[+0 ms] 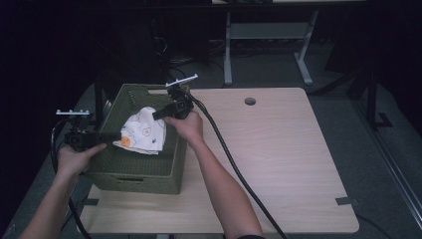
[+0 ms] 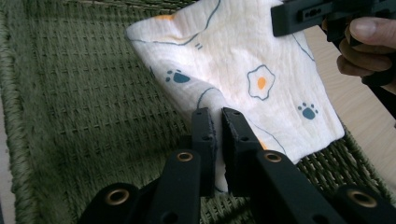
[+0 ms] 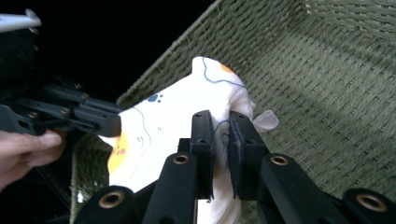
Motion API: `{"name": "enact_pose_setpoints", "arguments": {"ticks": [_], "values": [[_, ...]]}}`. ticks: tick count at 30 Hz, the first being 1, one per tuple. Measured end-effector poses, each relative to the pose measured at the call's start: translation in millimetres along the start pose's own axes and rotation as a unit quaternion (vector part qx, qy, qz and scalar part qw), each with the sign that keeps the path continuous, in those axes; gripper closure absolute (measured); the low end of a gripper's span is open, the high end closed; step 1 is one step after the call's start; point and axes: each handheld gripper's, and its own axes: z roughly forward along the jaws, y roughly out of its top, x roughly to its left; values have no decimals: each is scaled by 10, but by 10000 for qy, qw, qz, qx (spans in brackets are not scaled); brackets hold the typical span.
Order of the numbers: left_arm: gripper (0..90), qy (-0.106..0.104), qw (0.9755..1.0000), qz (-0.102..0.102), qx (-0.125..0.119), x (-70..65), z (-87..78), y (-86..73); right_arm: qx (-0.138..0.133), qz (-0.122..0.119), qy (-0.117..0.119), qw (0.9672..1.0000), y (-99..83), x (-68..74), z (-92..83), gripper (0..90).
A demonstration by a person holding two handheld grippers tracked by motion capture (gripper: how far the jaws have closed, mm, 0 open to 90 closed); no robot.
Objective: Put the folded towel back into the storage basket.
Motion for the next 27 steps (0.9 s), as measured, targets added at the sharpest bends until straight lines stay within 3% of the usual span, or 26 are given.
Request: {"name": "enact_pose_setpoints", "arguments": {"ticks": [1,3,5,13,18,27], "values": [[814,0,10000,0,0,0,0,0,0,0,0,10000,0,0,0,789],[806,56,10000,-44,-12,12,-4,0,32,22,-110,9999,-6,-5,21,668],[792,62,10000,-45,-65,9,-24,0,33,70,-164,9998,-11,-21,2,633],[773,4,9998,17,-205,-58,-86,9,-61,9,-133,9999,-16,-3,-148,626],[735,-156,9993,111,-324,-177,-66,43,-150,-34,-81,9998,-13,-8,-299,610],[681,-412,9974,392,-452,-532,101,145,-413,-35,-11,9991,-67,-109,-728,557]]}}
